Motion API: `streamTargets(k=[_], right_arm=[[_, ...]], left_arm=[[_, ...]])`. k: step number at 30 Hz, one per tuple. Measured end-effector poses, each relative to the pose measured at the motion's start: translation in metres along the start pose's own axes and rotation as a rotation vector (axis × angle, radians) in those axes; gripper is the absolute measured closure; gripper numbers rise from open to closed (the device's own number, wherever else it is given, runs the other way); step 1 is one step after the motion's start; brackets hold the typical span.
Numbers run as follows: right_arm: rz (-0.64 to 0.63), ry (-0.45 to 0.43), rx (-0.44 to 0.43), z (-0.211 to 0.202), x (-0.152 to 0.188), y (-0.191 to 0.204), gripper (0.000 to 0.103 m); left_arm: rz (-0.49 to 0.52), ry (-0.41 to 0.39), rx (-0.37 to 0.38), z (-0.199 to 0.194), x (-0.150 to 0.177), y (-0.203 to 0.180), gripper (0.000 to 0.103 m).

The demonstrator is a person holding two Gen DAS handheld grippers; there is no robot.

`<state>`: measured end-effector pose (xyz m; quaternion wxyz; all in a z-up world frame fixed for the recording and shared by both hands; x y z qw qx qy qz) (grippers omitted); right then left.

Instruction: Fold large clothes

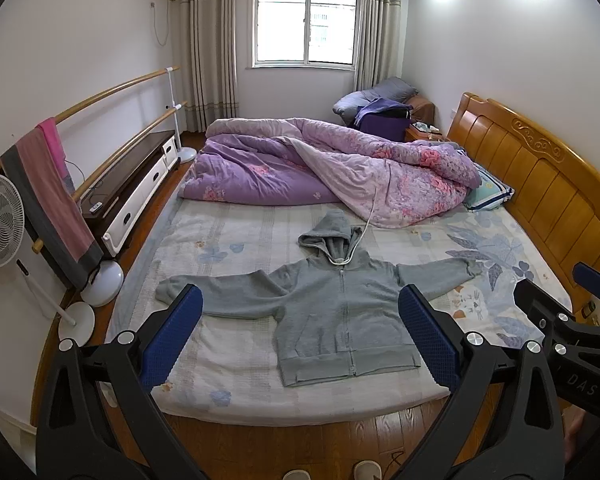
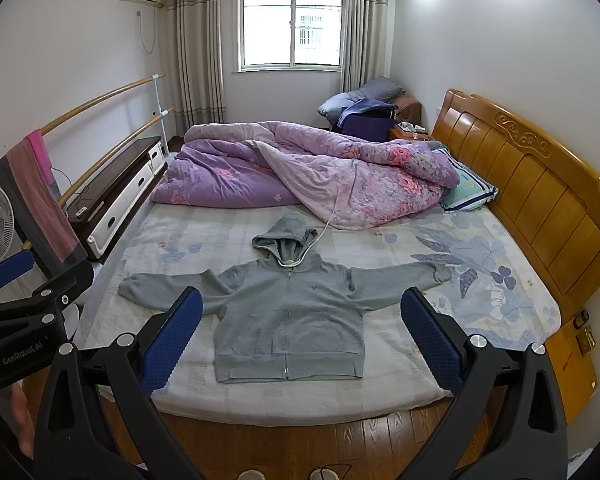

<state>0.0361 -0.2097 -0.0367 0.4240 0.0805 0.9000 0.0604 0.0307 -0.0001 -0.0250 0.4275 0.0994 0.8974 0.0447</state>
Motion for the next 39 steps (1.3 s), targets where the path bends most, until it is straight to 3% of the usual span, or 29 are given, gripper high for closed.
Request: streamTargets(k=[15,23,39], right_arm=[[0.009,0.023,0.021,0.024,0.009,0.048,0.007],[-0.01,0.071,-0.01,0.07,0.004,0.051,0.007],[-0.096,0.156,-0.126,0.207,-0.047,0.042,0.007]], left_arm=[[-0.008,0.025,0.015,0.016,0.024,0.014,0.005],[-0.036,0.08,-0.004,0.064,0.013,0.012,0.005],[-0.119,0.172,-0.075,0.191,-0.04,0.012,0.005]])
Point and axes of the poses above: each gripper's, at about its wrist camera, not at the fingertips, and z roughly the way its jaws point, y to its left, x to its underside, the point moved 4 cm from there along z, roughly the way its jaws point, and after that the axes turned 12 degrees about z, right-handed, at the moved point
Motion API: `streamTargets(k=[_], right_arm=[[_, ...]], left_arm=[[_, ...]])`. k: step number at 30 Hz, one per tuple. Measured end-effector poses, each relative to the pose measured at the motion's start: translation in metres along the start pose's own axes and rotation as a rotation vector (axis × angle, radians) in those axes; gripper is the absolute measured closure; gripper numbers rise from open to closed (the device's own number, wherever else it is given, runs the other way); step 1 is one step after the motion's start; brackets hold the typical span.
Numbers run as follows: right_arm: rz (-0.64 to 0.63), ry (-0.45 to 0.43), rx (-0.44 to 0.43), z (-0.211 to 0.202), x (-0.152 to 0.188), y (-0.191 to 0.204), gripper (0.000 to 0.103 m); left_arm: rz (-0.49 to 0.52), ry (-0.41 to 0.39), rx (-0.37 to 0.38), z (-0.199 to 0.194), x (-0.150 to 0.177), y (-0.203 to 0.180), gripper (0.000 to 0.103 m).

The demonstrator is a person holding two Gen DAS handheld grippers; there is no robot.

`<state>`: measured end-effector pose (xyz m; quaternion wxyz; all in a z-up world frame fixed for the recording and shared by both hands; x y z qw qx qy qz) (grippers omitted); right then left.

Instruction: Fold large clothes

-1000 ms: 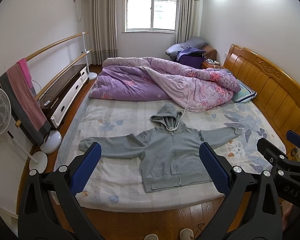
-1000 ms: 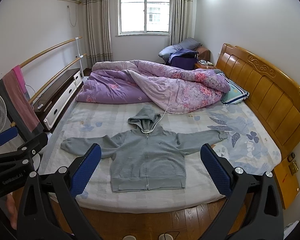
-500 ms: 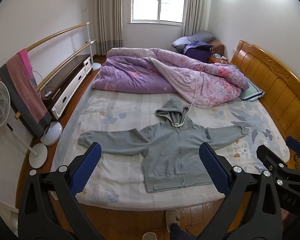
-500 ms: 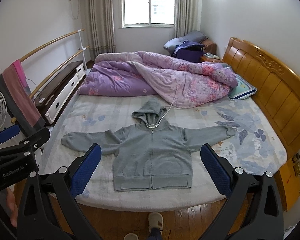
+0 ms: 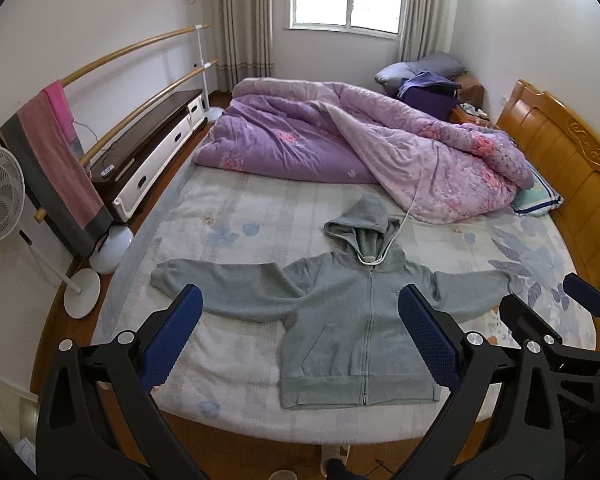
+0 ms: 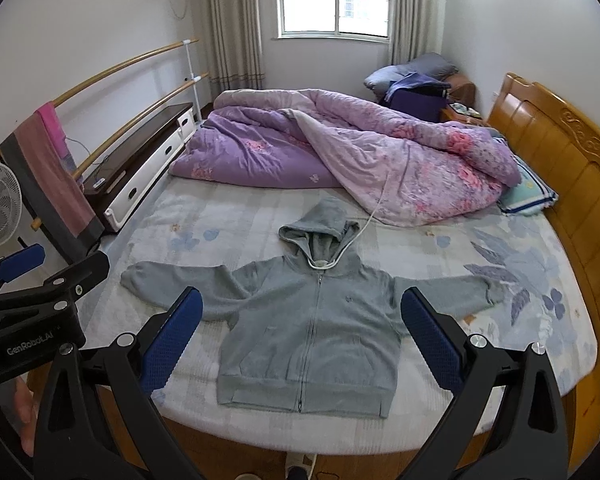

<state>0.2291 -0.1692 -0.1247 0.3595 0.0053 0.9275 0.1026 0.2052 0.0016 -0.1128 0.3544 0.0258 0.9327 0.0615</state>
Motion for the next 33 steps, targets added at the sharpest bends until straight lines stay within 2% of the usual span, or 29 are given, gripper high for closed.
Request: streamTargets(k=[9,12,19,27,33], right_arm=[[-0.023,0.072,-0.012,0.067,-0.01,0.02,0.007],[-0.027,0.086,0.004,0.089,-0.011,0.032,0.007],[0.01,0.122,0.068,0.159,-0.001,0.067,0.007],[0.025,0.189,0.133,0.253,0.029,0.102,0.007],[0.036,0.282,0.187,0.324,0.057,0.104,0.007]], left_arm=[[-0.027,0.087,-0.011,0.069,-0.009,0.024,0.005],[-0.046,0.11,0.012,0.095,-0.007,0.041,0.005],[-0.061,0.164,0.073,0.185,-0.001,0.092,0.005],[-0.143,0.233,0.128,0.299,0.04,0.16,0.005],[-0.229,0.333,0.027,0.382,0.096,0.24,0.005]])
Point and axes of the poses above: each gripper's, at about its wrist camera, not at the fingertips, and z roughly the way its jaws point, y to its left, x to its underside, the point moved 4 cm from there along z, roughly the way its jaws point, and after that the axes turned 12 degrees about z, right-handed, at the moved point
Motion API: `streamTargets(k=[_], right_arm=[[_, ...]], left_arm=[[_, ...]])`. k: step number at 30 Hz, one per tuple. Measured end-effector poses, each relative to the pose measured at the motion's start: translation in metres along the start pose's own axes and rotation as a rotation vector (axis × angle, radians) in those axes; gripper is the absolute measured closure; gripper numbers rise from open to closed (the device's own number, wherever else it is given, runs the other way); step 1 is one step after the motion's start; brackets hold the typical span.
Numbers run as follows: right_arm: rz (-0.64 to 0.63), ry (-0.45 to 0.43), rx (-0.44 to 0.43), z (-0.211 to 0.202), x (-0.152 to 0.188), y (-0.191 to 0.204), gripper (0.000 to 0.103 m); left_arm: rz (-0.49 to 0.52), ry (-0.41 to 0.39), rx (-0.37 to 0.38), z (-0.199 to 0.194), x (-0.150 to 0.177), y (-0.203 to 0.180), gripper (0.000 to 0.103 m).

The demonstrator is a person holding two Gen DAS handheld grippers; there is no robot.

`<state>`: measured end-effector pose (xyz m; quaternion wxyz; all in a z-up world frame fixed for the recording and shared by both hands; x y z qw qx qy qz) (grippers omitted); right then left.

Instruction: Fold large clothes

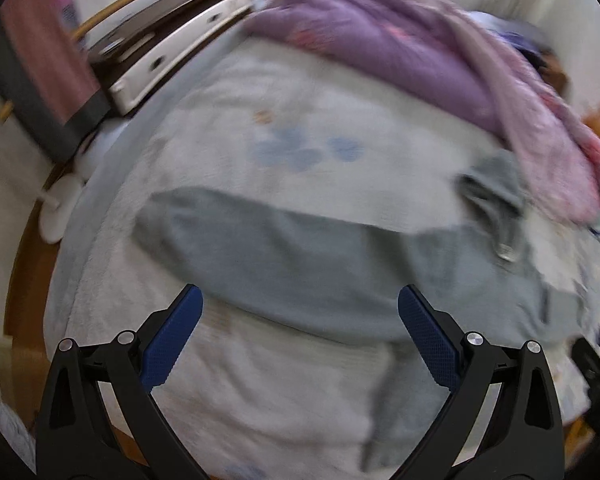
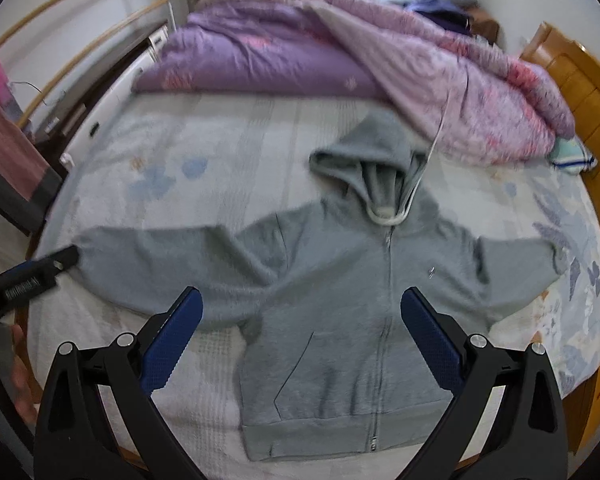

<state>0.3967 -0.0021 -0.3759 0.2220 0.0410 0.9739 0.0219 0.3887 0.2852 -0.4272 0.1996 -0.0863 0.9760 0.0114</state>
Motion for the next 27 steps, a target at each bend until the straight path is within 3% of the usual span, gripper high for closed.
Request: streamTargets(k=[6,9,12,16,19,21,22,23,24,26,27], right_arm=[[0.014,0.031,0.081,0.045,0.012,-0.009,0.007],[0.017,0.034,0.099,0.06,0.014,-0.013,0.007],[0.022,0.051,0.1,0.077,0.015,-0.015,0.007],[0.02,0.069,0.077,0.096,0.017,-0.018,0.007],[0.028,0.081,0.063,0.111,0.018,-0.02,0.008],[0.031,0.091,0.044,0.119,0.018,-0.021,0.008],[0.032,0.092,0.02,0.125,0.017,-0.021,0.011],[0.028,0.096,0.002,0.129,0.017,-0.02,0.023],[0.015,0.11,-0.021,0.137,0.017,-0.017,0.027],[0.0,0.137,-0.07,0.152,0.018,-0.012,0.049],[-0.009,0.153,-0.092,0.159,0.02,-0.009,0.055]], left_arm=[[-0.191,0.118,-0.123,0.092,0.014,0.115,0.005],[-0.291,0.153,-0.125,0.125,0.02,0.152,0.005],[-0.359,0.128,-0.11,0.146,0.022,0.173,0.006],[-0.336,0.153,-0.142,0.175,0.02,0.18,0.006],[-0.329,0.177,-0.124,0.194,0.02,0.181,0.038],[-0.341,0.151,-0.104,0.195,0.016,0.183,0.048],[-0.328,0.145,-0.1,0.193,0.015,0.182,0.065],[-0.311,0.134,-0.096,0.188,0.013,0.18,0.083],[-0.299,0.119,-0.085,0.182,0.011,0.179,0.083],[-0.278,0.085,-0.121,0.162,0.008,0.178,0.085],[-0.274,0.055,-0.144,0.145,0.007,0.179,0.085]])
Point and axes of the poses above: each gripper's, at about its wrist camera, not at the fingertips, and z roughly the way its jaws point, y to its left, x to its underside, the point moved 4 cm from there along z, roughly the way its jaws point, and after that the axes turned 12 degrees about z, right-handed, at the moved point
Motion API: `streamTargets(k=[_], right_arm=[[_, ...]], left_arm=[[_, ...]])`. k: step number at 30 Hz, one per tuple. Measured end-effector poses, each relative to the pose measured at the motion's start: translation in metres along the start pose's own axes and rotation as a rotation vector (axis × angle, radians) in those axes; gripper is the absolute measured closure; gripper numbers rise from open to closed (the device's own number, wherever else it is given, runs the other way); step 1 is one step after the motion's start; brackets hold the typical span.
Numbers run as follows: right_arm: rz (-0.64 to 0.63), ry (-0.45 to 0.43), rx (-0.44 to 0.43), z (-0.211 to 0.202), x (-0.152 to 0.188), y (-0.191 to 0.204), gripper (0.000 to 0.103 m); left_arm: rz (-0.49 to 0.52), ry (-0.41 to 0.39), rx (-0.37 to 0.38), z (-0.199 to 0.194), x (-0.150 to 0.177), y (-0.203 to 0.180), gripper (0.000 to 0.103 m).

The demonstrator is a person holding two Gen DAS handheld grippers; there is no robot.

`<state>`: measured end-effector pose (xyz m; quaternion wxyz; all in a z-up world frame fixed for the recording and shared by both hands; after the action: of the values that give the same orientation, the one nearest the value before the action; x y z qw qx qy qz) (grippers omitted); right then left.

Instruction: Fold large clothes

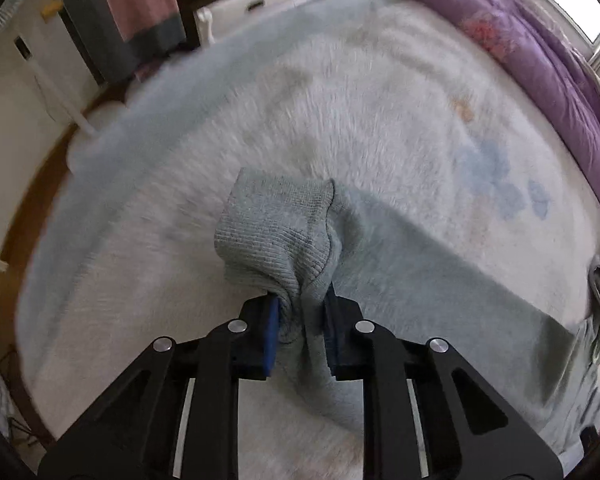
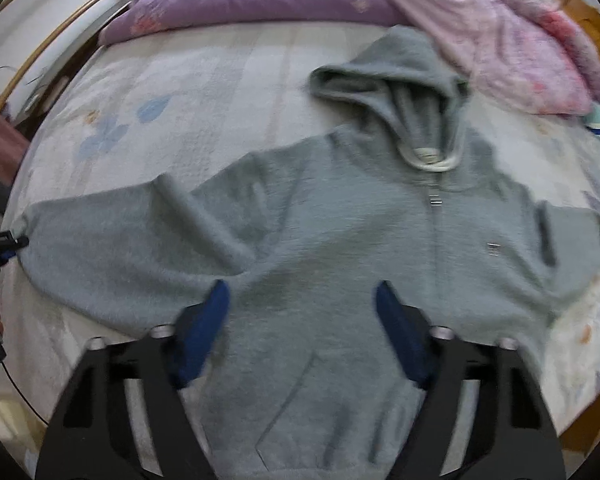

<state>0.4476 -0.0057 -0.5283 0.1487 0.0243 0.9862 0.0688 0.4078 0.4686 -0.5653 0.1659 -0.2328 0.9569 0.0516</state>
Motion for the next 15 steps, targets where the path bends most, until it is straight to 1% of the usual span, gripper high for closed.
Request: streamTargets(k=[2,3,4,5,6,7,9,10,11,12,15], right_arm=[[-0.025,0.051,-0.076,0.021,0.001,0.01,0.083],[-0.038,0.062,-0.103,0.026,0.002,0.014,0.088],[-0.06,0.074,-0.138,0.034,0.004,0.02,0.095],[-0.076,0.086,-0.172,0.041,0.005,0.026,0.099],[-0.079,0.106,-0.201,0.047,0.007,0.03,0.099],[-0.071,0.15,-0.234,0.06,0.011,0.032,0.1],[-0.066,0.241,-0.242,0.086,0.021,0.031,0.1],[-0.068,0.263,-0.242,0.092,0.024,0.028,0.101],[-0.069,0.272,-0.256,0.094,0.026,0.024,0.101],[-0.068,0.271,-0.284,0.09,0.026,0.019,0.101],[-0.029,0.203,-0.372,0.049,0.015,-0.016,0.101]], left_arm=[[-0.011,-0.049,-0.025,-0.031,0.002,0.002,0.085],[-0.017,-0.088,-0.036,-0.052,0.003,0.005,0.085],[-0.013,-0.109,-0.048,-0.067,0.007,0.004,0.085],[-0.006,-0.132,-0.061,-0.083,0.01,0.001,0.085],[0.005,-0.156,-0.075,-0.101,0.013,-0.002,0.085],[0.015,-0.172,-0.083,-0.112,0.014,-0.009,0.085],[0.037,-0.206,-0.09,-0.135,0.015,-0.028,0.085],[0.061,-0.232,-0.087,-0.154,0.018,-0.043,0.085],[0.077,-0.248,-0.083,-0.161,0.019,-0.055,0.085],[0.106,-0.271,-0.074,-0.177,0.021,-0.075,0.085],[0.175,-0.317,-0.011,-0.207,0.022,-0.132,0.085]])
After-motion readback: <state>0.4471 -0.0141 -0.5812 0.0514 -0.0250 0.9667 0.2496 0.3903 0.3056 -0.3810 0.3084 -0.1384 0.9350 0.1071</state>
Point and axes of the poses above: each gripper's, at about its wrist camera, not at the fingertips, and z roughly the way its jaws point, y to its left, x to its underside, the point moved 4 cm from there along z, roughly the way its jaws point, and after that the axes turned 12 degrees about z, right-handed, at the moved point
